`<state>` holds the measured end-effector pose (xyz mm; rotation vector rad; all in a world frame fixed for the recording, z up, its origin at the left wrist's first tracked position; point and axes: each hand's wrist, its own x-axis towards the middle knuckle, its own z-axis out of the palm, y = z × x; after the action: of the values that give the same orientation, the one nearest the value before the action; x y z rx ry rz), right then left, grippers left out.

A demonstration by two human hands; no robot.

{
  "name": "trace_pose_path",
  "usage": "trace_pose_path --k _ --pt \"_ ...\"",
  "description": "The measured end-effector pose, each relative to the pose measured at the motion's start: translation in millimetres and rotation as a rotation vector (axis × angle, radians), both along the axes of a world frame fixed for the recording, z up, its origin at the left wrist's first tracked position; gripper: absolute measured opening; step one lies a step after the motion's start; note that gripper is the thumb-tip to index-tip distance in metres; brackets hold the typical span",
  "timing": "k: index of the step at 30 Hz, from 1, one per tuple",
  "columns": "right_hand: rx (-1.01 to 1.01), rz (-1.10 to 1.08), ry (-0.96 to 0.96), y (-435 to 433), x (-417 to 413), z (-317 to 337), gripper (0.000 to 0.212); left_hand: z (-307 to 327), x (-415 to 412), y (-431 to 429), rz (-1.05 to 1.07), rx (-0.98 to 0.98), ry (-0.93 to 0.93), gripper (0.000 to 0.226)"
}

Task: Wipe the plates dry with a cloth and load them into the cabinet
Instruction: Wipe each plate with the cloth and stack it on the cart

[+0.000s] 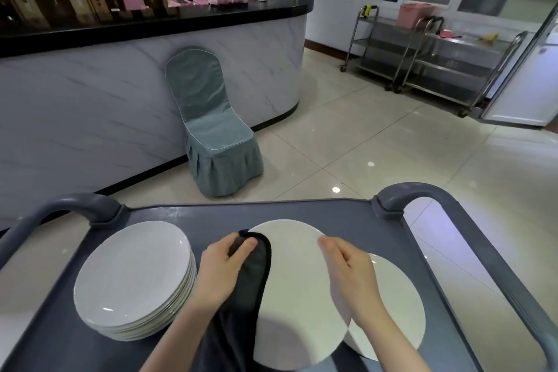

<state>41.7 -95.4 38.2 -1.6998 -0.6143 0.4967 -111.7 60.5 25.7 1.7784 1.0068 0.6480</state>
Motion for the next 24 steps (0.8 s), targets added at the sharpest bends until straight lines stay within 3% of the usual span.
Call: trace_pose_path --k 6,8,10,13,16,21,24 --pt "-0.063 0.300 -0.154 13 -11 11 0.041 31 12 11 -0.464 0.218 0.145 0.021" --pt "-0.028 0.235 -0.127 12 -5 18 0.041 28 9 9 -0.353 0.162 0.054 0.018" --pt "0.012 0.071 -0.072 9 2 22 0.046 16 1 4 -0.083 0.056 -0.060 0.023" --pt "0.016 -0.086 0.017 8 6 20 0.049 0 -5 -7 0.166 -0.122 -0.045 0.029" --pt "-0.011 0.036 -0.028 5 6 20 0.044 2 -9 -4 0.090 -0.068 -0.012 0.025" --pt "-0.100 0.330 -0.186 15 -11 26 0.035 28 0 4 -0.367 0.130 0.103 0.015" --pt "-0.055 0.220 -0.171 17 -8 30 0.043 31 0 9 -0.285 0.108 0.064 0.016"
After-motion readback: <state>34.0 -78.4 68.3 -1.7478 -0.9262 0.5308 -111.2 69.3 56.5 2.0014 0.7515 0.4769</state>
